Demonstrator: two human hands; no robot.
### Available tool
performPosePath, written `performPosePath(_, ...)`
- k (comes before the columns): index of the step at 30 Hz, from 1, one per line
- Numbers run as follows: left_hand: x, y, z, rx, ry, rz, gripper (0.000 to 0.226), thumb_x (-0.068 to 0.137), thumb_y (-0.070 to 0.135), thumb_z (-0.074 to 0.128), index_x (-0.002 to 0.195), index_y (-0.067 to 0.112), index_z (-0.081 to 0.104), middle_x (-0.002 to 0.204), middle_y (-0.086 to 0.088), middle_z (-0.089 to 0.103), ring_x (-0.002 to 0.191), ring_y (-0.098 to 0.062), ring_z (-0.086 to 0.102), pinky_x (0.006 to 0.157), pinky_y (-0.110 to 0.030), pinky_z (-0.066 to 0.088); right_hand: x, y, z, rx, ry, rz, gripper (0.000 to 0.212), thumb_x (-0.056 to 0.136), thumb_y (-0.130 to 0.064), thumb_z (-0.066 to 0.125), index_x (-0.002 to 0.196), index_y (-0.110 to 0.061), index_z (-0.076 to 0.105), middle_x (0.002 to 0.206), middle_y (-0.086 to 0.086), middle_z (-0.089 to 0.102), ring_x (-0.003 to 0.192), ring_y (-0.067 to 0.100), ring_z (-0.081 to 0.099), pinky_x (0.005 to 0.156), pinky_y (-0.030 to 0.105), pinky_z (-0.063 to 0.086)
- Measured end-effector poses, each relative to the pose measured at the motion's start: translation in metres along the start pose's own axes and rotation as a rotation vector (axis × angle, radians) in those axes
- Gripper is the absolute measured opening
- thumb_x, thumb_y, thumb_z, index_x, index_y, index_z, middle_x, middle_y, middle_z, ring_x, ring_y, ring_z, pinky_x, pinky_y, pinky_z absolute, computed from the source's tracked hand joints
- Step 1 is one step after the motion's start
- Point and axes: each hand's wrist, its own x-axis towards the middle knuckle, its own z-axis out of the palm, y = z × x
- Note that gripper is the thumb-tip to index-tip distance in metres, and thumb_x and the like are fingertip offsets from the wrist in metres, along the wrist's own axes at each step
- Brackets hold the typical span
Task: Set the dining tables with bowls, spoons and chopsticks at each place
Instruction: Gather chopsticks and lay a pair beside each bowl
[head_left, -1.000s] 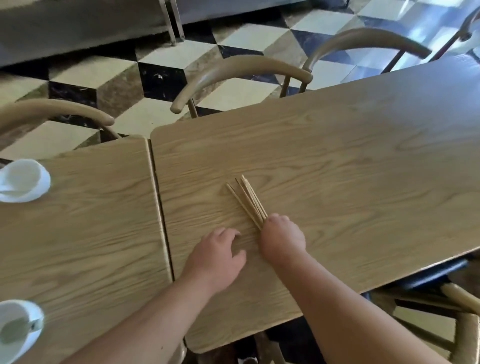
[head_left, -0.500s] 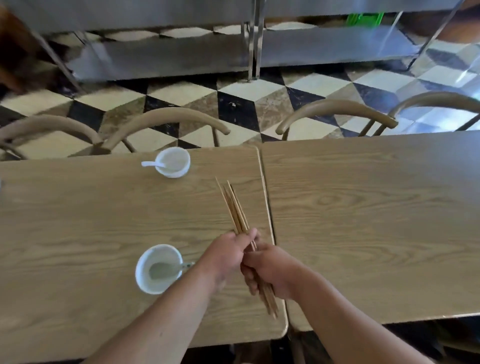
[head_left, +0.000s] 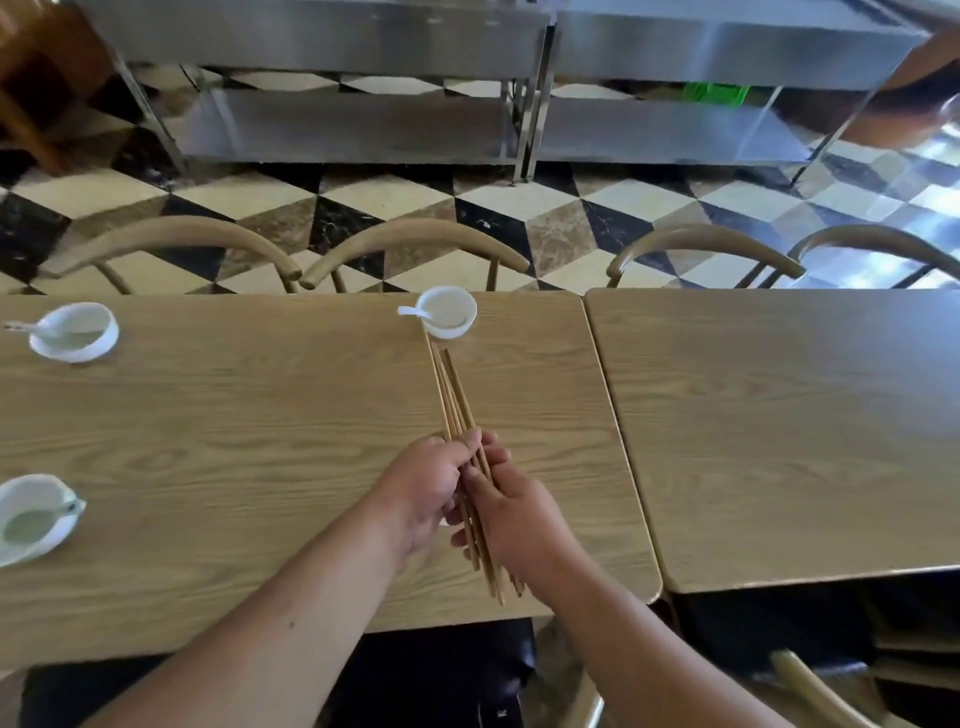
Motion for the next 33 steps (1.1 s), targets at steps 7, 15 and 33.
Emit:
performPosePath(7, 0.023, -0.015, 0.000, 0.006, 0.035, -0.043, 0.026, 0.113, 0.024, 0.051, 0.120, 0.009, 0.072, 0.101, -0.005, 0.084, 0.079, -0.019, 0.077, 0.069, -0.036, 0.059, 0.022, 0.018, -0.017, 0.014, -0.010, 0.038, 0.024, 0.112, -0.023, 0.053, 0.121, -0.016, 0.074, 0.125, 0.004, 0.077, 0.099, 0.027, 0.079, 0.087, 0.052, 0.066)
performPosePath(15, 0.051, -0.025, 0.031, 0.027, 0.046, -0.068, 0.026, 0.111, 0.023, 0.057, 0.121, 0.006, 0.073, 0.103, -0.005, 0.085, 0.079, -0.016, 0.081, 0.055, -0.030, 0.063, 0.051, 0.041, -0.054, -0.102, 0.013, 0.045, 0.021, 0.102, -0.034, 0.067, 0.092, -0.020, 0.080, 0.081, -0.003, 0.080, 0.072, 0.015, 0.075, 0.074, 0.049, 0.064)
performPosePath(33, 0.070, -0.021, 0.024, 0.089, 0.138, -0.085, 0.023, 0.114, 0.021, 0.051, 0.119, 0.006, 0.069, 0.100, -0.007, 0.085, 0.083, -0.021, 0.081, 0.073, -0.037, 0.062, 0.095, 0.080, -0.093, 0.137, 0.056, 0.343, 0.018, 0.107, -0.021, 0.065, 0.102, -0.006, 0.075, 0.077, 0.007, 0.082, 0.066, 0.023, 0.079, 0.061, 0.037, 0.067)
